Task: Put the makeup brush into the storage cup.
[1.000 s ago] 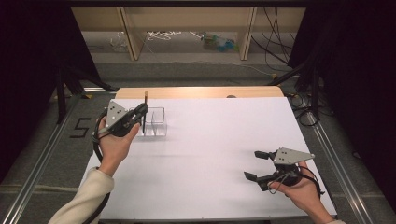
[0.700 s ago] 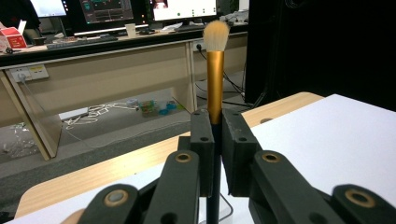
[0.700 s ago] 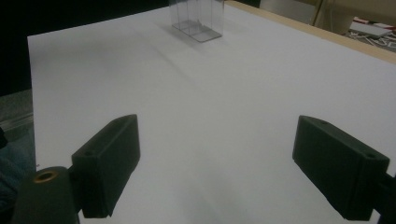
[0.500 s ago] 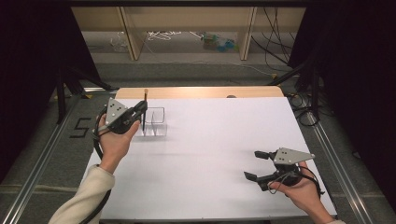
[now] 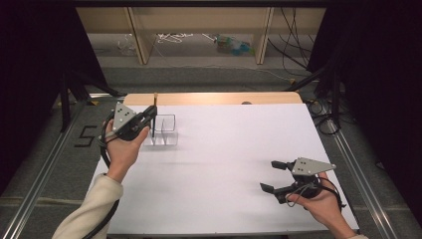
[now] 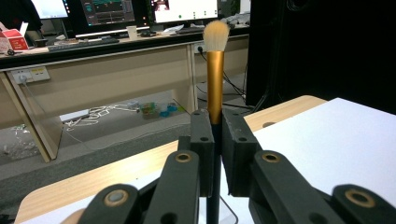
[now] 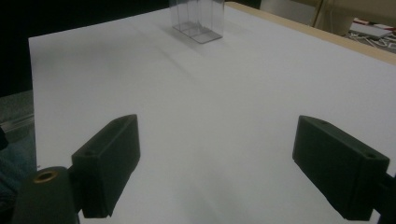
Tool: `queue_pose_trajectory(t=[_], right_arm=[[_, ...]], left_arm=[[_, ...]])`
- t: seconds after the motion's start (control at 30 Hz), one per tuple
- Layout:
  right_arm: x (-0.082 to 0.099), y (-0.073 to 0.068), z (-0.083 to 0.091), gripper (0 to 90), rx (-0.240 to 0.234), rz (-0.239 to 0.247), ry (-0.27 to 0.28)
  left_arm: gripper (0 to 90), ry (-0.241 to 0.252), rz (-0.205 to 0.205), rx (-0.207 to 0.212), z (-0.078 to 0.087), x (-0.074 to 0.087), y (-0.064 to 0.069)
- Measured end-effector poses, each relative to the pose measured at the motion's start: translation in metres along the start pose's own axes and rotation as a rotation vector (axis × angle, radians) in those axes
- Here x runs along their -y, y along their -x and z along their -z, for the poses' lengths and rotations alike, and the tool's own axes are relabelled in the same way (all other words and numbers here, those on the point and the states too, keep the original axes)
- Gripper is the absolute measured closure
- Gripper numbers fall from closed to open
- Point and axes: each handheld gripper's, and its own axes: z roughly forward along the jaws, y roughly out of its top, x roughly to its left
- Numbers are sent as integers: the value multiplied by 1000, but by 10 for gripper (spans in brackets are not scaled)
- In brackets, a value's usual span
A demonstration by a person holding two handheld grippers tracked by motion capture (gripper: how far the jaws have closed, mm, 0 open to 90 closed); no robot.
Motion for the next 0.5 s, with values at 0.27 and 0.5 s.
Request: queue_pose_trajectory(t=[0.27,0.5], right_arm=[[0,1,1,158,-2,0,26],[0,2,2,158,-2,-10,40]], left_arm=[[833,0,3,-1,-2,-1,-1],[834,6,8,-1,-4,-1,-1]])
